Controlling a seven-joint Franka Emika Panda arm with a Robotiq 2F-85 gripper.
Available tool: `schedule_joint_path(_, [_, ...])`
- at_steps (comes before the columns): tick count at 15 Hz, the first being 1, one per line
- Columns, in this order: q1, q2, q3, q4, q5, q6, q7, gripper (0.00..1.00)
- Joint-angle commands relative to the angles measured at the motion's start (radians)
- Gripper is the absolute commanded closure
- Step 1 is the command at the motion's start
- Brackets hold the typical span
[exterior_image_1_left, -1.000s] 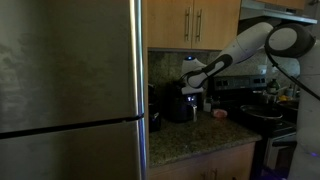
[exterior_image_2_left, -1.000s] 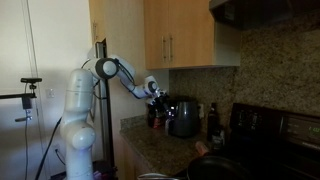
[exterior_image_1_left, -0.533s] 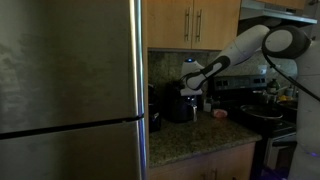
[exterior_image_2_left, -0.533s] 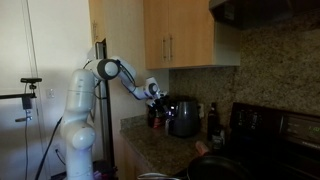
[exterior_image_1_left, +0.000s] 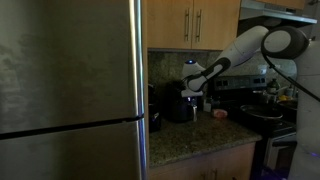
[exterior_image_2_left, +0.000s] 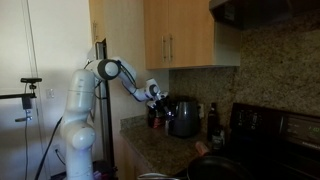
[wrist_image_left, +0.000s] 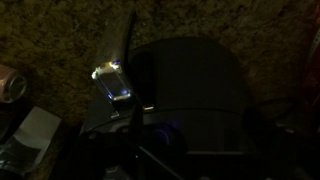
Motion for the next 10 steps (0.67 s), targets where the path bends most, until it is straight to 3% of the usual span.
schedule_joint_path(1, [0.003, 0.037, -0.038, -0.021, -0.080, 0.134, 0.049, 0.00])
schedule_joint_path(5, [0.008, 0.015, -0.046, -0.049, -0.136, 0.268, 0.113, 0.00])
schedule_joint_path(10, [0.013, -0.022, -0.049, -0.061, -0.256, 0.264, 0.200, 0.00])
